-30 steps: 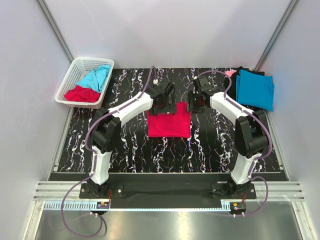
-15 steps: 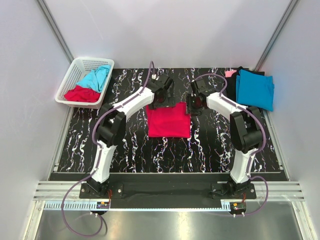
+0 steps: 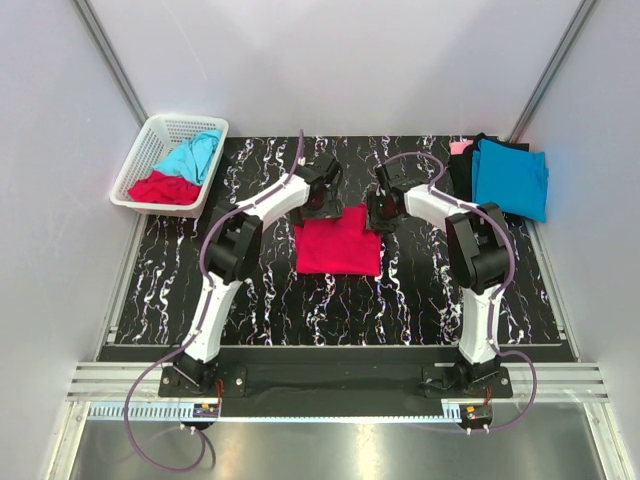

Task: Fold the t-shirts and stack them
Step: Fold the tshirt

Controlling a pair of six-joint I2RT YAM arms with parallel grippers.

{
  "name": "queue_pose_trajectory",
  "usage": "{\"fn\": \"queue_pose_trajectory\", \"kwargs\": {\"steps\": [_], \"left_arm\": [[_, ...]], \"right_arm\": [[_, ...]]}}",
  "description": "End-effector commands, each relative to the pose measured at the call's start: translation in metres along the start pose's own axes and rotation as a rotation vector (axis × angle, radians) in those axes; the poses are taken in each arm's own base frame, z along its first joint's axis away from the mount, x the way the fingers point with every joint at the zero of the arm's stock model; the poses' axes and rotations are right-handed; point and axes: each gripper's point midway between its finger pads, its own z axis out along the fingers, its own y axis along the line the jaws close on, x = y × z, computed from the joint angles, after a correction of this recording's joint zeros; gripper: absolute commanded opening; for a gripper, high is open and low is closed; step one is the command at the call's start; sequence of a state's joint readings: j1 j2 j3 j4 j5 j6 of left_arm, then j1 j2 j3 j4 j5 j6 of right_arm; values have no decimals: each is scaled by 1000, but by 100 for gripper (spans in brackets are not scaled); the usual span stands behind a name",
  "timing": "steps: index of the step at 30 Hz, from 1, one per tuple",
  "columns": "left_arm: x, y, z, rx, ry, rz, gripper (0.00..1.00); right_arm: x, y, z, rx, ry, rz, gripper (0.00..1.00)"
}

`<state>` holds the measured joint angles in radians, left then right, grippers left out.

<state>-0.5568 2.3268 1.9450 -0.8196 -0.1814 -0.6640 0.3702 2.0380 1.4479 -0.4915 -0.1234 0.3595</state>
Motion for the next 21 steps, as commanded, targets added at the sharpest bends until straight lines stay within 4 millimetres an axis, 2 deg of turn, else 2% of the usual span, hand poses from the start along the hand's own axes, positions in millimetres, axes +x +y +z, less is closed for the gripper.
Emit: {"fn": "queue_pose_trajectory", "kwargs": {"steps": [1, 5, 8, 13, 14, 16, 17, 21], "left_arm": [[4, 17, 19, -62, 36, -19, 99], [11, 28, 28, -91, 68, -27, 99], [10, 34, 24, -92, 73, -40, 99], [-1, 25, 0, -21, 35, -20, 99], [-10, 20, -13, 9, 1, -18, 99], [-14, 16, -23, 45, -17, -10, 99], [-20, 13, -36, 71, -41, -13, 99], [-25, 12, -60, 111, -78, -14, 99]], "right_arm": [[-12, 1, 3, 6, -23, 14, 43], [-10, -6, 5, 52, -13, 39, 42], [-14, -6, 1, 61, -24, 43, 40], [-27, 1, -16, 41, -71, 29, 40], [-29, 2, -20, 39, -79, 25, 40], [-35, 6, -30, 31, -105, 18, 41], [-36, 6, -33, 29, -111, 18, 41], [-42, 8, -48, 29, -150, 9, 42]]}}
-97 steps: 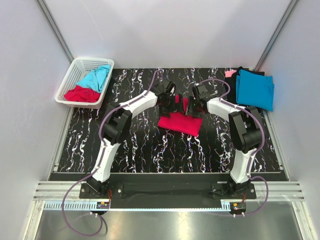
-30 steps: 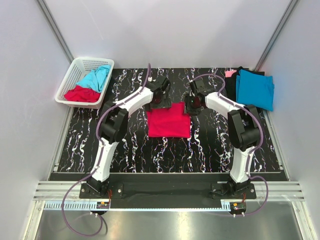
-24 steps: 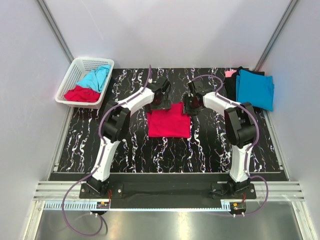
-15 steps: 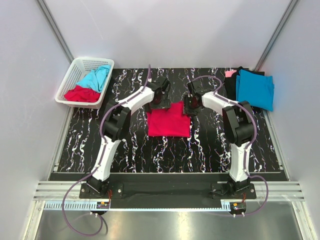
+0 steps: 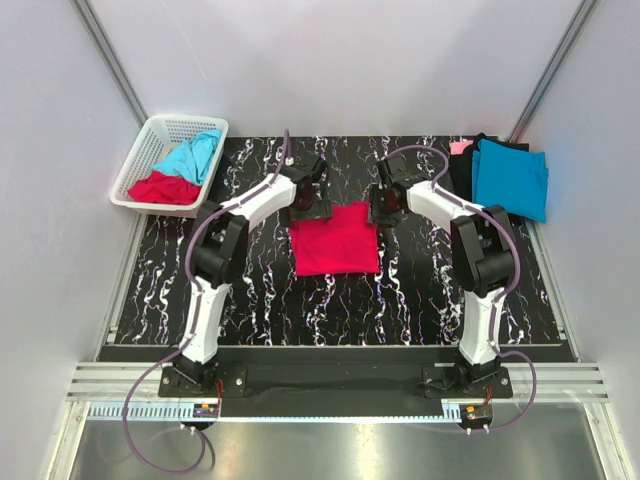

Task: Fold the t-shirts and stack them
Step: Fold the tshirt, then neatly place the folded tshirt to the corner

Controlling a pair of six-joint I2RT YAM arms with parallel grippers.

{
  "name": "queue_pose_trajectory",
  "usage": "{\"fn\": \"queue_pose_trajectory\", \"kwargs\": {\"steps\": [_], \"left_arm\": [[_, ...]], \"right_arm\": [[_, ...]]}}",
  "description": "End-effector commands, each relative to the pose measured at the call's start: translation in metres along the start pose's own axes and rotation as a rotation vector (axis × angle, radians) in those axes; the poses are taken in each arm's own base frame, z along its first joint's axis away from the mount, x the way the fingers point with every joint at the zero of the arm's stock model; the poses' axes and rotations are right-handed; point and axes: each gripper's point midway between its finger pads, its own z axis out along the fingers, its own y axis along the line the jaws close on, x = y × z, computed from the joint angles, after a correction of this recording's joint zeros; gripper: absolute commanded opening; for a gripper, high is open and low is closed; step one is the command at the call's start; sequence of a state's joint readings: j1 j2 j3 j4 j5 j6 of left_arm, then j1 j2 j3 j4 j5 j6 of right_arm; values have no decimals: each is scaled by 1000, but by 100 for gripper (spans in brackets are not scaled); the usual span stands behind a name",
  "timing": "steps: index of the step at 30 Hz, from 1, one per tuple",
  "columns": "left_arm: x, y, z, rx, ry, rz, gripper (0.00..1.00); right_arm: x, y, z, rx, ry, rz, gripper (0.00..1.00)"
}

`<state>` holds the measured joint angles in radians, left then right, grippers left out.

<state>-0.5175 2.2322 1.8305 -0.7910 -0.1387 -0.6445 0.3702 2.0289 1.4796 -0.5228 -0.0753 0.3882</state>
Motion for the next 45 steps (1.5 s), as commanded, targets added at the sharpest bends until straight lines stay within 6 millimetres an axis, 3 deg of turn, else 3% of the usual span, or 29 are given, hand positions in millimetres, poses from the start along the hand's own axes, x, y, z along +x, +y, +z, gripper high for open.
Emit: {"fn": "queue_pose_trajectory", "kwargs": {"steps": [1, 7, 11, 16, 17, 18, 19, 22, 29, 37, 38, 40, 41, 42, 45], "left_arm": [[-26, -11, -49, 100, -102, 10, 99], [-29, -10, -68, 131, -142, 28, 99], [-27, -3, -72, 125, -148, 22, 99], [-22, 18, -69, 133, -154, -42, 99], [-23, 17, -80, 181, -164, -55, 99], [-14, 29, -73, 179, -140, -74, 99], [-19, 29, -76, 212, -162, -93, 99], [-14, 36, -82, 265, -149, -115, 99], [-10, 47, -88, 284, -142, -131, 99], [-10, 61, -89, 282, -149, -181, 99], [-11, 62, -90, 283, -152, -186, 99], [-10, 64, -90, 290, -148, -199, 99], [-8, 65, -90, 295, -143, -199, 99], [-9, 65, -91, 299, -145, -202, 99], [-8, 68, -91, 295, -145, -207, 99]], "right_arm": [[-30, 8, -40, -11, -118, -22, 44], [-21, 6, -44, -42, -121, -97, 79], [-18, 5, -38, -61, -115, -91, 81], [-5, -1, -25, -157, -104, -48, 81], [-3, 1, -26, -196, -103, -39, 81], [-2, 0, -26, -217, -106, -27, 81], [0, -8, -22, -239, -113, -5, 80], [11, -5, -20, -333, -94, 24, 79], [28, 15, -7, -583, -18, 111, 71], [43, 14, 1, -603, 24, 141, 65], [43, 15, 0, -607, 25, 141, 56], [44, 13, 1, -594, 33, 149, 29], [47, 14, 2, -602, 48, 148, 22], [48, 14, 2, -607, 58, 146, 18], [51, 14, 4, -608, 80, 144, 21]]}}
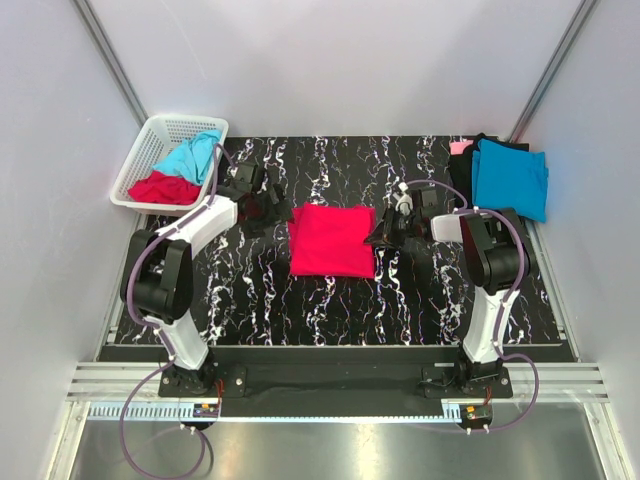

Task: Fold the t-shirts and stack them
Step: Neatly place the folded tshirt to the corner

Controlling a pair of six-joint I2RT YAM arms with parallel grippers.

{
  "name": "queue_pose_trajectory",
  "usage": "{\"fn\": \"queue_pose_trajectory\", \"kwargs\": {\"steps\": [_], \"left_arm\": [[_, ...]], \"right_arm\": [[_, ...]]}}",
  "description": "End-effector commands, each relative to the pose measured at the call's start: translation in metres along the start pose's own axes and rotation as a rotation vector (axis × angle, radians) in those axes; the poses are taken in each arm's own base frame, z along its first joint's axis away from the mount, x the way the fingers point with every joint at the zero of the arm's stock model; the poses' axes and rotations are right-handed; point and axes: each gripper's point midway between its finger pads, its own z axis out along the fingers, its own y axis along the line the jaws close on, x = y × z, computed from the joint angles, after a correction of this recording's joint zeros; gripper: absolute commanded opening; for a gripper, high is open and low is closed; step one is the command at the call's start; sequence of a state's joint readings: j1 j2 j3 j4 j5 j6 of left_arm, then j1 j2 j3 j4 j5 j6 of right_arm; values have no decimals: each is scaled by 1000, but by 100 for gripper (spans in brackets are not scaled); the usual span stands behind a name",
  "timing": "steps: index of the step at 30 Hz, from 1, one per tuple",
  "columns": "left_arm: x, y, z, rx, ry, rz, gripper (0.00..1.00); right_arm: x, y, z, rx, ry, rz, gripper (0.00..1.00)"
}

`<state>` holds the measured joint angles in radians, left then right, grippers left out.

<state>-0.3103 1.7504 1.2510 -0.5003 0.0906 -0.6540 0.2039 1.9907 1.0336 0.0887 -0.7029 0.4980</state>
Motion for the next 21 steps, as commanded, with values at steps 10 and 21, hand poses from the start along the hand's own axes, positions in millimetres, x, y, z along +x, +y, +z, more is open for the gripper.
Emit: {"fn": "queue_pose_trajectory", "kwargs": {"steps": [10, 21], "left_arm": [[-13, -12, -18, 81, -54, -11, 99], [-9, -9, -20, 79, -47, -11, 99]], "right_arm": [[8, 9, 2, -53, 64, -28, 54], [-1, 16, 8, -91, 72, -27, 0]]}}
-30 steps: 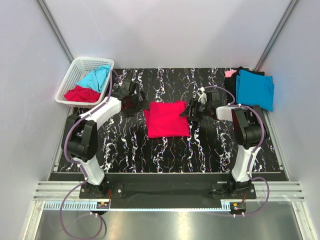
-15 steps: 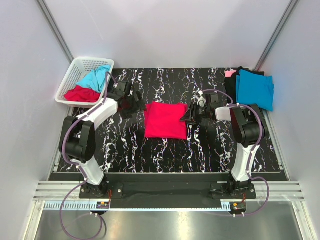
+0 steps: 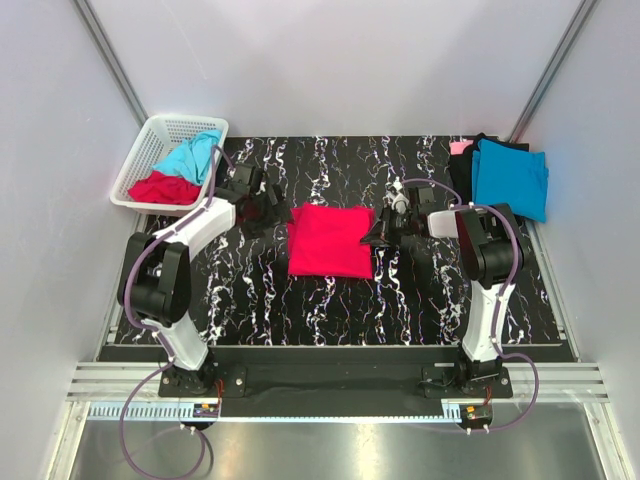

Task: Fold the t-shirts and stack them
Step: Neatly place the folded tshirt to the corner

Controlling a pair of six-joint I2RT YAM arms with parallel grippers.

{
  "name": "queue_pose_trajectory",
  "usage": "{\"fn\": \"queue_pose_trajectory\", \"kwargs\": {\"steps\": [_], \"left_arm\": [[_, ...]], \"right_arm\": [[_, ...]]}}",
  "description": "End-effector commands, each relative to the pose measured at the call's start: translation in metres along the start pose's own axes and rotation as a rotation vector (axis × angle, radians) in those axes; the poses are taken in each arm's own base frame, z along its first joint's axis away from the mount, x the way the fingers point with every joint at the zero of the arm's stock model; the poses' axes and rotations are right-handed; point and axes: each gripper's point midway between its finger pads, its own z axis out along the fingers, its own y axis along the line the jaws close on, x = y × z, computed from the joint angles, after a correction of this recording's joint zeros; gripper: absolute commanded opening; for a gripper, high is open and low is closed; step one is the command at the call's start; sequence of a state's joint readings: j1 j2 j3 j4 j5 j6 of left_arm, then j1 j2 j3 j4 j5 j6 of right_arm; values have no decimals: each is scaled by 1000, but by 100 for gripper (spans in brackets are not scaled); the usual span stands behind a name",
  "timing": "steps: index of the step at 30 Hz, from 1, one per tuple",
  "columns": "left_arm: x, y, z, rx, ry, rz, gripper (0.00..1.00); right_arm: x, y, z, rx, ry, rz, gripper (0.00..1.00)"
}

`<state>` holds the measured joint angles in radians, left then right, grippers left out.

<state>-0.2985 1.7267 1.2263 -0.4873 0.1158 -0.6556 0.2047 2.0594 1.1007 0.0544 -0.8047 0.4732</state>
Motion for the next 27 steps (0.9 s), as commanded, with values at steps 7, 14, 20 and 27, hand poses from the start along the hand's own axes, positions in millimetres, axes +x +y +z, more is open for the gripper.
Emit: {"fn": "queue_pose_trajectory", "kwargs": {"steps": [7, 14, 20, 27], "left_arm": [[-6, -3, -20, 46, -62, 11, 99], [-2, 7, -31, 23, -95, 15, 99], [1, 13, -33, 5, -101, 14, 99], [13, 17, -28, 5, -60, -4, 99]], "right_arm": [[-6, 14, -16, 51, -50, -64, 0], [-5, 9, -34, 178, -76, -89, 0], [-9, 6, -46, 272, -104, -111, 0], [-31, -1, -57, 421, -122, -170, 0]]}}
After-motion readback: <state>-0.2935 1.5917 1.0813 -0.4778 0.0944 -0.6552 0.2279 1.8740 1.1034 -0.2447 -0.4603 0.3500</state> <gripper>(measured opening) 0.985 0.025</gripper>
